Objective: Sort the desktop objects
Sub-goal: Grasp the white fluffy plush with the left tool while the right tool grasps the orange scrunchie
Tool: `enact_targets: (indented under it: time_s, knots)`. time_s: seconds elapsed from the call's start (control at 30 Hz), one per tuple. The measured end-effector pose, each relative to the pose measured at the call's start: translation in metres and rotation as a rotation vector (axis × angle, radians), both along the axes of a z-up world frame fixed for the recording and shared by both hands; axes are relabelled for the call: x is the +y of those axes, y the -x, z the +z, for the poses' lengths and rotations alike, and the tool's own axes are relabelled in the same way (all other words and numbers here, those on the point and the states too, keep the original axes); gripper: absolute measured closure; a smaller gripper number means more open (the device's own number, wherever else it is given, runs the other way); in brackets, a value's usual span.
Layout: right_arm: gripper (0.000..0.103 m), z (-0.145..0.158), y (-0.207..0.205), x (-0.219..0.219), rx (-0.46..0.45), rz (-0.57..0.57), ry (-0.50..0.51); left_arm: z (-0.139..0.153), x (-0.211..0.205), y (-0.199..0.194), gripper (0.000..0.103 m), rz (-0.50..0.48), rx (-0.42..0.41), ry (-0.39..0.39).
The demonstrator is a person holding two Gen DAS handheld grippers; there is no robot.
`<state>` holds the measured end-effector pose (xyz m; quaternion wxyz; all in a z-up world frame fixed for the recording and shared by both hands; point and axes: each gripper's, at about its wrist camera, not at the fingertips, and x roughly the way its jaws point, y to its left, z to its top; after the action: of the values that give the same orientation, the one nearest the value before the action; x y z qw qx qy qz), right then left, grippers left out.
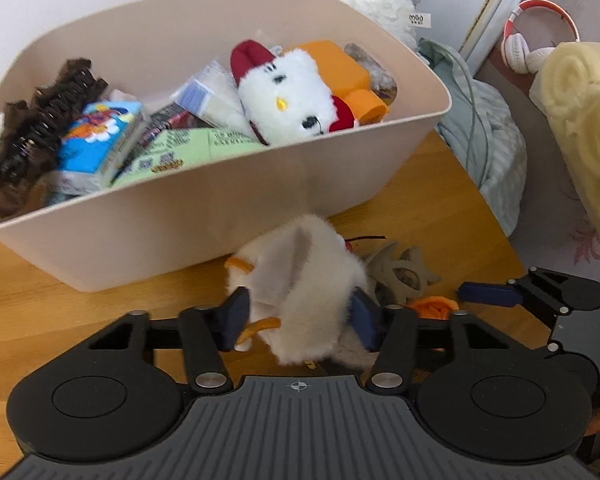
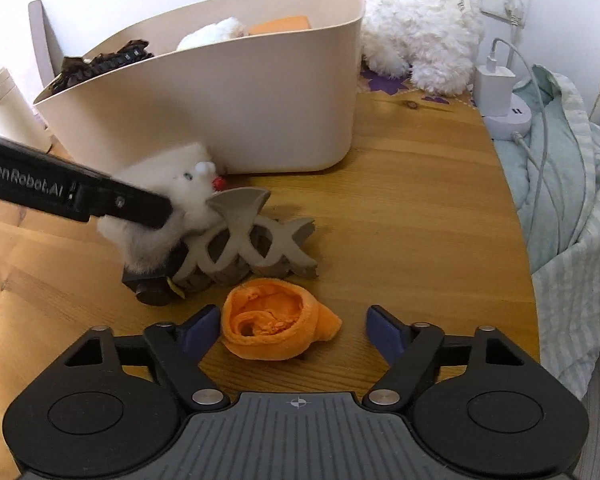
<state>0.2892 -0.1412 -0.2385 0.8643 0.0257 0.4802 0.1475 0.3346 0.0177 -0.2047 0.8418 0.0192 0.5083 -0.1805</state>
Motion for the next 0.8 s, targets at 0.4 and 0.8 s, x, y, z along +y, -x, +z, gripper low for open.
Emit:
enact_targets:
  time_s: [0.4, 0.8]
  knots:
    - [0.092, 0.002, 0.004, -0.002, -0.023, 0.047, 0.052, 0.000, -0.006, 0.007, 0.089, -0.066, -0.001, 0.001]
    - [0.093, 0.018, 0.018, -0.009, -0.058, 0.041, 0.026, 0.009, 0.012, 0.021, 0.091, -0.050, -0.012, 0.008]
